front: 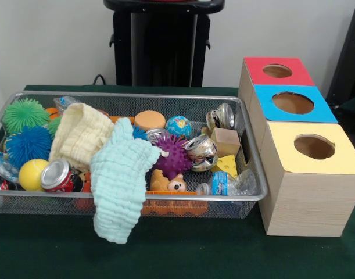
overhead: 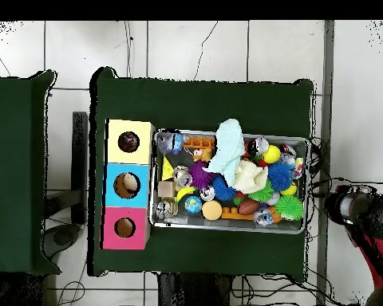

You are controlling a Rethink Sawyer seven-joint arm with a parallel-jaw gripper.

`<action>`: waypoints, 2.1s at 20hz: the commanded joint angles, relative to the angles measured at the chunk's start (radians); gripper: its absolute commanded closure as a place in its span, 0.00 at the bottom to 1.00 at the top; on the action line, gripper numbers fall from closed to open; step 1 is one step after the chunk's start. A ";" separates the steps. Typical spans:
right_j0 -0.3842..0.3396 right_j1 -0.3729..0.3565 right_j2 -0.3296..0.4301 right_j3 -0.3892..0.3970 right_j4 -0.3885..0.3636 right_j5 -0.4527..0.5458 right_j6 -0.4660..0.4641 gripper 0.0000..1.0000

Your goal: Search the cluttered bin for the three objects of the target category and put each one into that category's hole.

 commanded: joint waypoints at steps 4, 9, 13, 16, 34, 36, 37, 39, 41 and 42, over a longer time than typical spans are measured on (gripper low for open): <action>-0.005 0.044 0.151 0.064 0.038 -0.044 0.147 1.00; -0.037 0.051 0.181 0.056 0.031 -0.060 0.115 1.00; -0.016 0.047 0.176 0.073 0.039 -0.065 0.155 1.00; 0.002 0.052 0.174 0.081 0.051 -0.075 0.184 1.00; 0.029 0.071 0.280 0.206 0.168 -0.264 0.248 1.00; 0.030 0.078 0.290 0.214 0.177 -0.282 0.248 1.00; 0.027 0.080 0.296 0.217 0.181 -0.291 0.246 1.00; 0.025 0.082 0.300 0.219 0.186 -0.301 0.242 1.00; 0.023 0.083 0.302 0.218 0.190 -0.302 0.233 1.00; 0.023 0.083 0.300 0.216 0.192 -0.299 0.230 1.00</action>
